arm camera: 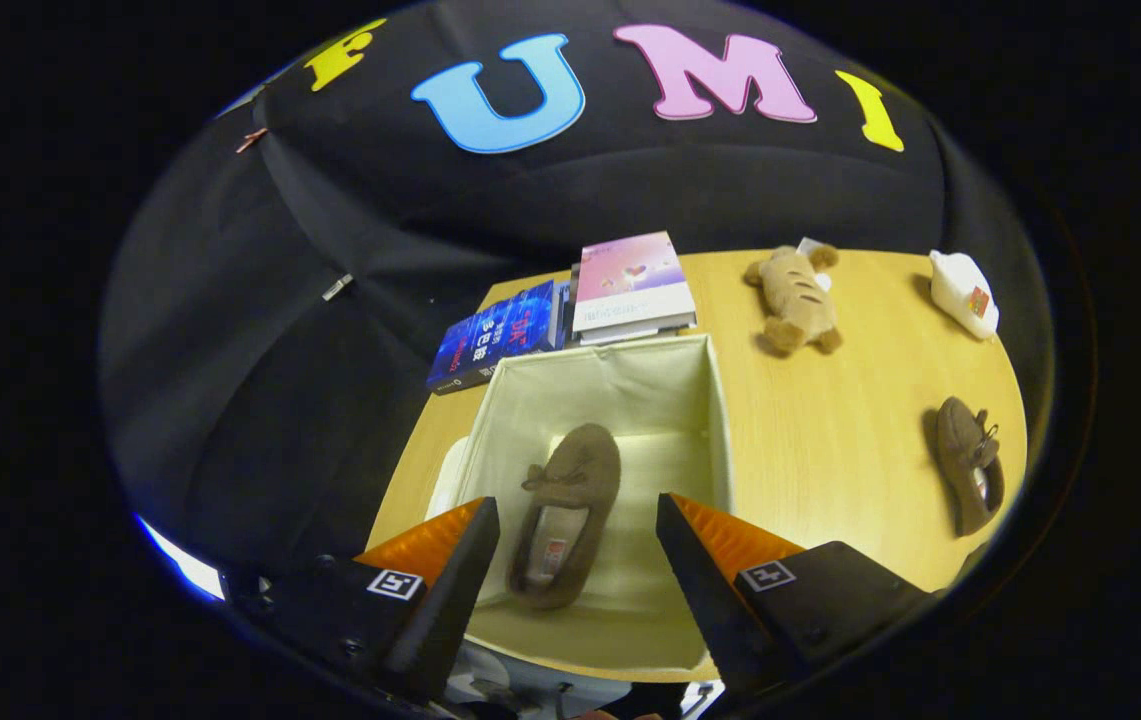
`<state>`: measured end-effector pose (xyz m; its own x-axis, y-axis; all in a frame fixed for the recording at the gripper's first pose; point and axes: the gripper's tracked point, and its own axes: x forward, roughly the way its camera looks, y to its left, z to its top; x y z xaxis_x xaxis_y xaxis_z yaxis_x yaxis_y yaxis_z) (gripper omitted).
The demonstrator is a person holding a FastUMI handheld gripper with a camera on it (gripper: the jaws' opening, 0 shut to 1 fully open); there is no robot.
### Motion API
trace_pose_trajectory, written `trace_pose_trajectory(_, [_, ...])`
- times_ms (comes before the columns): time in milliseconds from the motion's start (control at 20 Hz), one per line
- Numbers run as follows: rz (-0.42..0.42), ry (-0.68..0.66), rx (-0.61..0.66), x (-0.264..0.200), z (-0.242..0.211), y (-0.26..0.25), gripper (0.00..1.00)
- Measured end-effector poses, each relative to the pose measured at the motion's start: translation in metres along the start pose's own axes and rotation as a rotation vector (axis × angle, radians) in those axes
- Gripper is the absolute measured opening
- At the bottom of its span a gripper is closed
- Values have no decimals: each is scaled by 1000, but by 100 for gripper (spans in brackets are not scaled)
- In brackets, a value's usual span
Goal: Open the storage box then place both shoes into the box .Put the left shoe in first, then the right shoe, with the right side of both shoes facing outward in a uniform manner.
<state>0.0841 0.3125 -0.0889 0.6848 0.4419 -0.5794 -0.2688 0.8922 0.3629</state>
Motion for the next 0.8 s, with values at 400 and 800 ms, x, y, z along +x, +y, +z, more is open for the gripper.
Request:
trace_pose_trajectory(400, [-69, -109, -169, -85, 24, -126, 98])
trace_pose_trajectory(800, [-247, -62, -243, -117, -3, -317, 99])
